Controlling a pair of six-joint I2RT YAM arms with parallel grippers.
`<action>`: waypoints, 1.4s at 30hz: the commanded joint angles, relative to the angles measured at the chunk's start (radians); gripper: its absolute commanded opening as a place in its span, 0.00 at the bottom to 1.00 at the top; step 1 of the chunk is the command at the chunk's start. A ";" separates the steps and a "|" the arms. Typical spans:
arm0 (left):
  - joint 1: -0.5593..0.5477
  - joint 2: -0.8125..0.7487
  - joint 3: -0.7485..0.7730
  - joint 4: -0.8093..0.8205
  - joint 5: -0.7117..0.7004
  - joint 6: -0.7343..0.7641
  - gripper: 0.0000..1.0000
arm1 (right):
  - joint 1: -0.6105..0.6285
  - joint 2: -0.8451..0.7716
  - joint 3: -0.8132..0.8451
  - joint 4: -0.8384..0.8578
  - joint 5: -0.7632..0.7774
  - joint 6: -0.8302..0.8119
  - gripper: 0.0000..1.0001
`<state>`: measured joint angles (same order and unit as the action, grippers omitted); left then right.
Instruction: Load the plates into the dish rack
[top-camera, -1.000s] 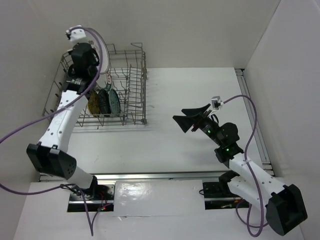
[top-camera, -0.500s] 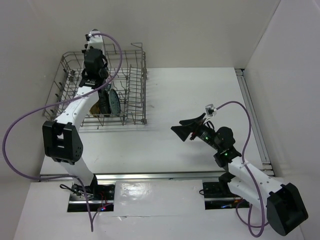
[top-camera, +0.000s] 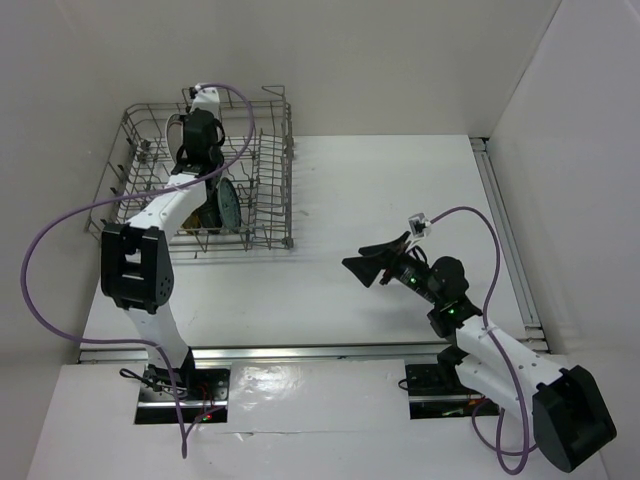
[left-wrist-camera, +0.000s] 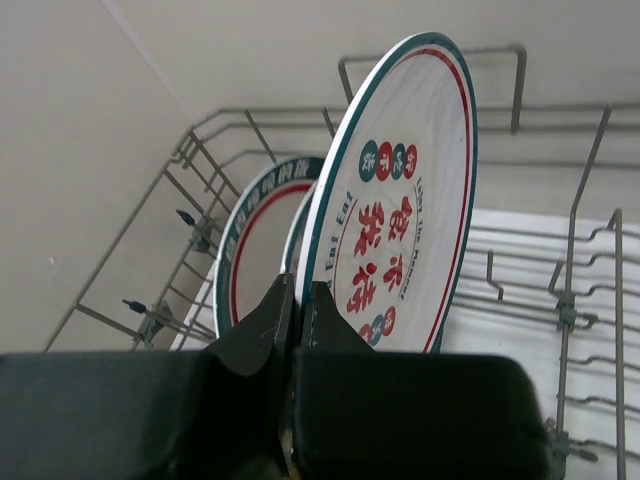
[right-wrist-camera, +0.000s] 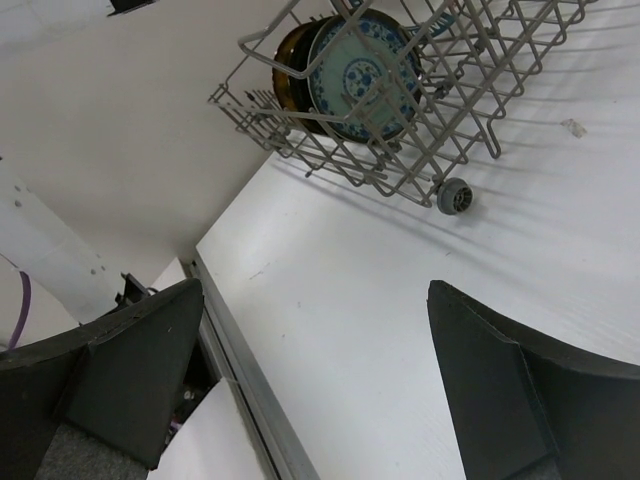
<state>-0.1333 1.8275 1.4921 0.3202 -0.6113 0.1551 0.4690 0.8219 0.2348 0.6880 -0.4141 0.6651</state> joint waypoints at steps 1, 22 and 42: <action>-0.003 -0.022 -0.027 0.123 -0.001 -0.011 0.00 | 0.008 -0.009 -0.015 0.062 -0.011 0.013 1.00; -0.003 0.026 -0.004 -0.078 0.013 -0.175 0.50 | 0.008 -0.056 -0.035 0.028 -0.002 0.022 1.00; -0.204 -0.472 0.136 -0.796 0.225 -0.488 0.99 | 0.017 0.034 0.523 -0.818 0.388 -0.265 1.00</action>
<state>-0.2996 1.5082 1.6615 -0.3309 -0.4786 -0.2375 0.4778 0.8608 0.6365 0.0963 -0.1444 0.4831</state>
